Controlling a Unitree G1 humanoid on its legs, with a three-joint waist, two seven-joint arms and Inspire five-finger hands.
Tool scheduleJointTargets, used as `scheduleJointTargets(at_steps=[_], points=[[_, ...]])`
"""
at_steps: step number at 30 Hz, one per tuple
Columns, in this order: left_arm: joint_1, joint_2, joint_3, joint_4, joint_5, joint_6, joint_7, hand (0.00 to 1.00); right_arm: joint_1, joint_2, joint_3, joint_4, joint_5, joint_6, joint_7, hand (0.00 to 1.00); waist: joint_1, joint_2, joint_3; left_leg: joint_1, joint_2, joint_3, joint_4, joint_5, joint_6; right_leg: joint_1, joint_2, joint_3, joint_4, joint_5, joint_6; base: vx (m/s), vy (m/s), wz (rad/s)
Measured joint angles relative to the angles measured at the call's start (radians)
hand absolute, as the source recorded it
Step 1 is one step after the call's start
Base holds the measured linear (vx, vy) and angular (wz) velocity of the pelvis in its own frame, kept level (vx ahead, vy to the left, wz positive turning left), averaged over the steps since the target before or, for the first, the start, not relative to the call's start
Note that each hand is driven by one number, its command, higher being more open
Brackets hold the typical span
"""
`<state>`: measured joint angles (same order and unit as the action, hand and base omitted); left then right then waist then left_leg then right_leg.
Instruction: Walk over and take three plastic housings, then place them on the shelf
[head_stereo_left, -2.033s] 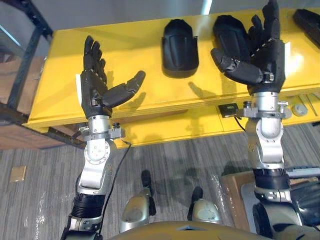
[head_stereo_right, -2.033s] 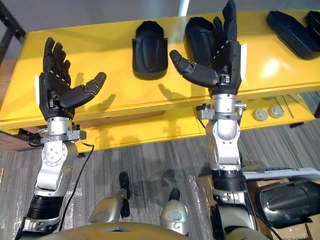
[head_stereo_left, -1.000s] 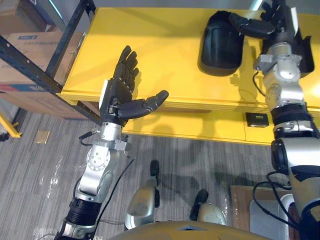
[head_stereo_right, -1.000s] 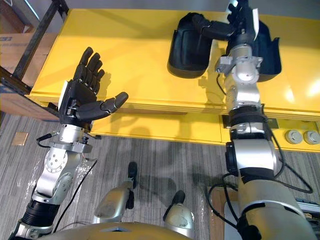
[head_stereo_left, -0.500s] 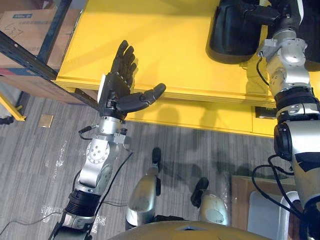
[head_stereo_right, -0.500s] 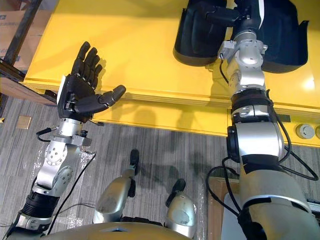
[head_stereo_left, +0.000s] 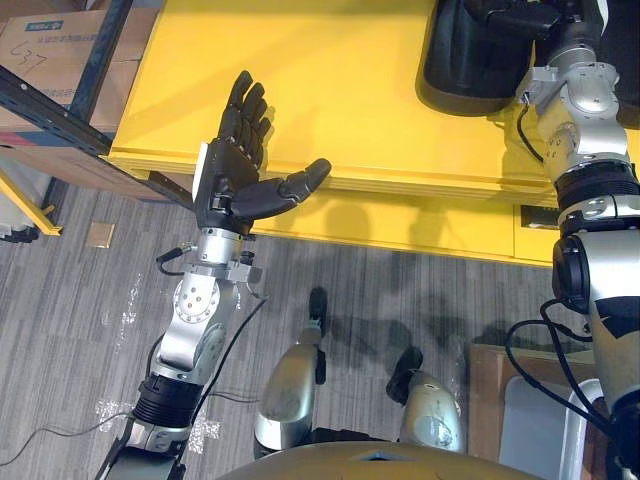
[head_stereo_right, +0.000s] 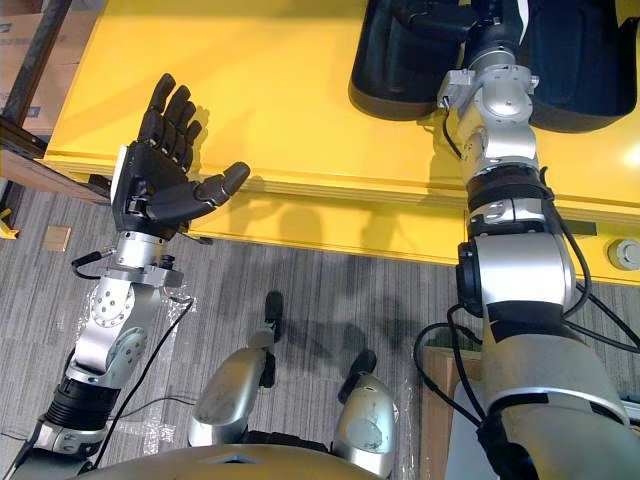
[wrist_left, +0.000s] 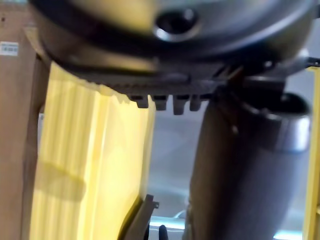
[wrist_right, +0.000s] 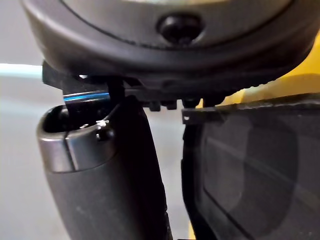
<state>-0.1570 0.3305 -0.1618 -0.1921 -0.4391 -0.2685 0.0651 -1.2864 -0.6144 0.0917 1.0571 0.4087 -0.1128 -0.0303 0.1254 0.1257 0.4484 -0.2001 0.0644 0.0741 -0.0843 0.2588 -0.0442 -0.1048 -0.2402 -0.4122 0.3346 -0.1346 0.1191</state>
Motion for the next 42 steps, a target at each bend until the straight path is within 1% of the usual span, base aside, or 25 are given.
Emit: scheduleJointTargets(at_steps=[8,18,24,34,36,40,42], points=[[-0.006,0.0,0.0,0.033,0.0,-0.001,0.003,1.0,-0.008,-0.005,0.019,0.001,-0.001,0.0,0.004,1.0,0.002,0.001,0.001,-0.006,-0.001,0.001,0.0,0.001,0.001,-0.014,-0.005,0.003,0.017,-0.005,-0.002,0.0,-0.055,0.0],[-0.013,0.0,0.0,0.033,0.0,-0.001,0.018,1.0,-0.011,-0.006,0.027,0.001,-0.001,0.0,0.017,1.0,0.003,0.001,0.001,-0.006,-0.006,-0.003,0.0,0.01,0.004,-0.032,-0.019,0.003,0.066,-0.033,-0.006,0.0,-0.066,0.02],[-0.013,0.0,0.0,0.033,0.0,-0.001,0.018,1.0,-0.034,-0.009,0.039,0.032,-0.002,0.0,0.024,1.0,0.003,0.003,0.002,-0.01,-0.007,-0.009,0.0,0.011,0.003,-0.033,-0.019,-0.001,0.068,-0.035,-0.006,0.0,-0.046,0.02],[-0.015,0.001,0.0,0.033,0.0,-0.01,0.019,1.0,-0.044,-0.02,0.039,0.036,-0.002,-0.002,0.025,1.0,0.003,0.004,0.002,-0.023,-0.009,-0.015,0.0,0.013,-0.003,-0.05,-0.025,-0.004,0.084,-0.039,-0.008,0.0,-0.045,0.02],[-0.016,0.001,0.0,0.034,0.0,-0.01,0.019,1.0,-0.051,-0.02,0.04,0.04,-0.002,-0.001,0.025,1.0,0.003,0.008,0.004,-0.023,-0.01,-0.016,0.0,0.015,-0.003,-0.051,-0.026,-0.005,0.089,-0.041,-0.007,-0.01,-0.044,0.02],[-0.024,0.001,0.0,0.034,0.0,-0.01,0.019,1.0,-0.057,-0.02,0.044,0.048,-0.004,-0.002,0.02,1.0,0.002,0.008,0.004,-0.023,-0.011,-0.018,0.0,0.015,-0.003,-0.052,-0.029,-0.007,0.095,-0.045,-0.008,0.0,-0.043,0.02],[-0.025,0.001,0.0,0.034,0.0,-0.011,0.018,1.0,-0.062,-0.02,0.059,0.058,-0.01,-0.012,0.001,1.0,0.002,0.008,0.004,-0.023,-0.013,-0.019,0.0,0.016,-0.003,-0.052,-0.031,-0.007,0.099,-0.047,-0.007,0.0,-0.047,0.02]])
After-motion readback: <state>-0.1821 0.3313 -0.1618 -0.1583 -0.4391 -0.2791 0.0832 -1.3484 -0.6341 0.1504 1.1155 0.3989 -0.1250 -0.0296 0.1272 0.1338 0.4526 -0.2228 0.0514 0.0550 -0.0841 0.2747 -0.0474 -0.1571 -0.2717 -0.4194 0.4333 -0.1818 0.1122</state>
